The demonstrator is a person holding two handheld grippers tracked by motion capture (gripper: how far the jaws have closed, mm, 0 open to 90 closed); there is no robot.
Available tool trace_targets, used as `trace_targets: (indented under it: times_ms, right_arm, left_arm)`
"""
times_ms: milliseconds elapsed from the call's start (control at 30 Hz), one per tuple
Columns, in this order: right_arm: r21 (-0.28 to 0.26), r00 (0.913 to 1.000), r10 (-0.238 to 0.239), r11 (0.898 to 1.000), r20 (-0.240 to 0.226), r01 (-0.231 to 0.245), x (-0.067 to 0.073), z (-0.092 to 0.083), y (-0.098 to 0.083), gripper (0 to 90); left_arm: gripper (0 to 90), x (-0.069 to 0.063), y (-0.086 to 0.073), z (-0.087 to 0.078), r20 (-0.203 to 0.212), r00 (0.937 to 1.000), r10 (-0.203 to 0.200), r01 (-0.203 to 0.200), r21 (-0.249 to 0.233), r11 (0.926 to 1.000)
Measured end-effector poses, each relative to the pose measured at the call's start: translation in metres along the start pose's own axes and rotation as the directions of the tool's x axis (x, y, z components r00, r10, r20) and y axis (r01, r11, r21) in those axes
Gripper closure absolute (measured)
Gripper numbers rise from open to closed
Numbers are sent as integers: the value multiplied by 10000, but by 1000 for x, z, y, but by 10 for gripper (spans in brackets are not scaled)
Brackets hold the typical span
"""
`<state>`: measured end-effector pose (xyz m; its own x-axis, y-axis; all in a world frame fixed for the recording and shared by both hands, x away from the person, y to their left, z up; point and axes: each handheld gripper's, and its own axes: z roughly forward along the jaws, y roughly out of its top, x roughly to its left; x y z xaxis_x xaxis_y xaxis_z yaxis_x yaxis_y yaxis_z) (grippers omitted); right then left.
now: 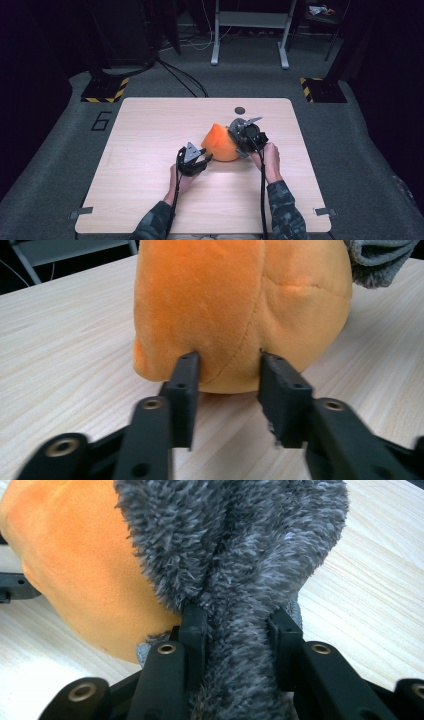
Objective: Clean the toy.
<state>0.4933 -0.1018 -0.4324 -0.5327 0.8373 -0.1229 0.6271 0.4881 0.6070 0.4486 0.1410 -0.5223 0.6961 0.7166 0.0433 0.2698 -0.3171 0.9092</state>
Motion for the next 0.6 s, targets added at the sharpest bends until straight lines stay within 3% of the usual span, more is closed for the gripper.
trace_targets:
  times_ms: [133, 367, 600]
  right_arm:
    - [-162, 9999, 18, 9999, 133, -16, -1, 0, 0, 670]
    - [-198, 9996, 60, 9998, 262, -55, -1, -6, 1, 668]
    - [-434, 9991, -143, 9989, 406, 160, 6, -20, 6, 668]
  left_arm:
    - [842, -1, 0, -1, 60, 10000, -72, 72, -42, 10000]
    - [870, -2, 2, -3, 72, 9998, -158, 159, -61, 9999]
    - [872, -7, 4, -7, 211, 9998, 55, -48, -330, 9994]
